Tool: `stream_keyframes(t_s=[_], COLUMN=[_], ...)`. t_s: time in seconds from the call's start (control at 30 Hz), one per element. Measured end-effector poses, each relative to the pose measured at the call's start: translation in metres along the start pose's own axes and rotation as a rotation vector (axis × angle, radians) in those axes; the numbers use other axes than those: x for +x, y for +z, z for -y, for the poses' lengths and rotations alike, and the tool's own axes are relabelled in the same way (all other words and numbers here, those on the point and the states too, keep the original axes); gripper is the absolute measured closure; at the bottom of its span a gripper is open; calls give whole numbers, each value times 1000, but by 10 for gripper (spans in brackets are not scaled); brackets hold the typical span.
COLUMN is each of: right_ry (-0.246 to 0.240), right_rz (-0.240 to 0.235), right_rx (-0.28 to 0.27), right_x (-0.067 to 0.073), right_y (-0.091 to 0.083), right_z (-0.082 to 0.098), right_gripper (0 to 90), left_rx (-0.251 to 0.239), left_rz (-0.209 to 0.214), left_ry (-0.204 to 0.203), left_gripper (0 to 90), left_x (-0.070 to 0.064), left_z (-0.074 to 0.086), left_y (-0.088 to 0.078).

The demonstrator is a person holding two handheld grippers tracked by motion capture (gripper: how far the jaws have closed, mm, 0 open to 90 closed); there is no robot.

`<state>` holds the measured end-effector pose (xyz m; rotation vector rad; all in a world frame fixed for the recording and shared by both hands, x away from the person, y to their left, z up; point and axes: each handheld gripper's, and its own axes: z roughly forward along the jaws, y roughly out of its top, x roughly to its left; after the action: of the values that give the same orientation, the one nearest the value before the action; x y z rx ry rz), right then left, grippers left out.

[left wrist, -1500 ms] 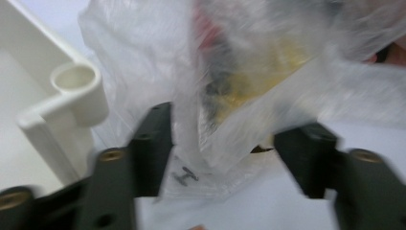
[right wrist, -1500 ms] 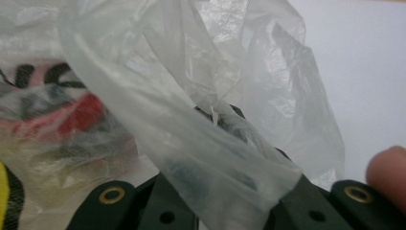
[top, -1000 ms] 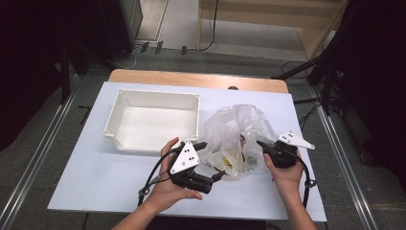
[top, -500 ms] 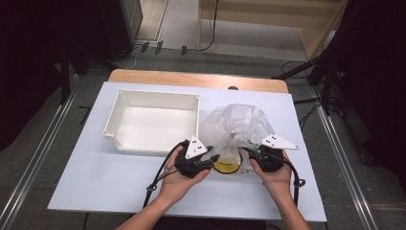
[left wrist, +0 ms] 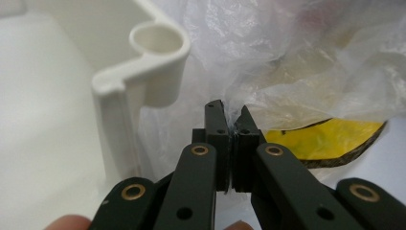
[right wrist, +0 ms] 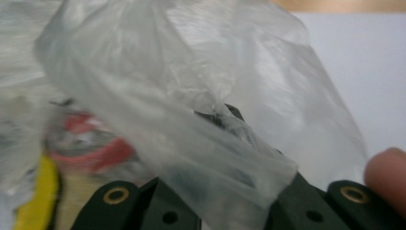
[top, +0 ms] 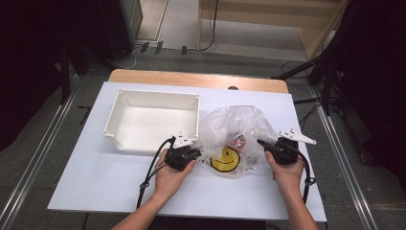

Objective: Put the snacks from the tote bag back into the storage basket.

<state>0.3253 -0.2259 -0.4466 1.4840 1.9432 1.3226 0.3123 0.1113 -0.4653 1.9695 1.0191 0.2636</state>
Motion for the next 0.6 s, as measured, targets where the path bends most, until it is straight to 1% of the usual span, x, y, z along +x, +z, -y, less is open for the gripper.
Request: stream_keyframes(t_s=[0.07, 0.1, 0.13, 0.17, 0.2, 0.23, 0.3, 0.33, 0.37, 0.4, 0.43, 0.47, 0.5, 0.53, 0.6], right_ry=[35, 44, 54, 54, 58, 52, 28, 23, 23, 22, 22, 21, 15, 18, 14], right_rz=[24, 38, 62, 62, 60, 58, 63, 51, 51, 50, 50, 49, 59, 68, 80], right_rx=[23, 36, 46, 46, 43, 21, -18, -82, -82, -124, -124, -139, -168, -190, -229], right_x=[-9, -13, -18, -18, -20, -19, -16, -12, -12, -9, -9, -9, -8, -7, -5], right_y=[4, 5, 8, 8, 8, 7, 1, -12, -12, -26, -26, -32, -42, -50, -65], right_z=[3, 5, 8, 8, 8, 8, 6, 2, 2, -2, -2, -3, -5, -6, -10], right_gripper=[890, 889, 871, 871, 843, 746, 627, 517, 517, 432, 432, 409, 384, 369, 349], left_rx=[6, 5, 2, -5, -15, -19, -39, -59, -59, -70, -73, -76, -76, -80, -85], left_rz=[2, 8, 14, 16, 26, 33, 52, 61, 61, 60, 56, 54, 55, 61, 69], left_ry=[-10, -14, -14, -13, -11, -9, -14, -8, -8, 0, 13, 31, 38, 40, 33], left_gripper=[893, 892, 889, 889, 887, 882, 872, 858, 854, 850, 850, 848, 846, 845, 840], left_x=[2, 3, 3, 3, 3, 3, 2, 0, 0, -3, -4, -7, -8, -9, -10], left_z=[3, 4, 4, 4, 4, 4, 4, 2, 2, 1, 0, -1, -1, -2, -4], left_y=[2, 3, 2, 2, 1, 0, -2, -5, -5, -6, -7, -8, -8, -8, -8])
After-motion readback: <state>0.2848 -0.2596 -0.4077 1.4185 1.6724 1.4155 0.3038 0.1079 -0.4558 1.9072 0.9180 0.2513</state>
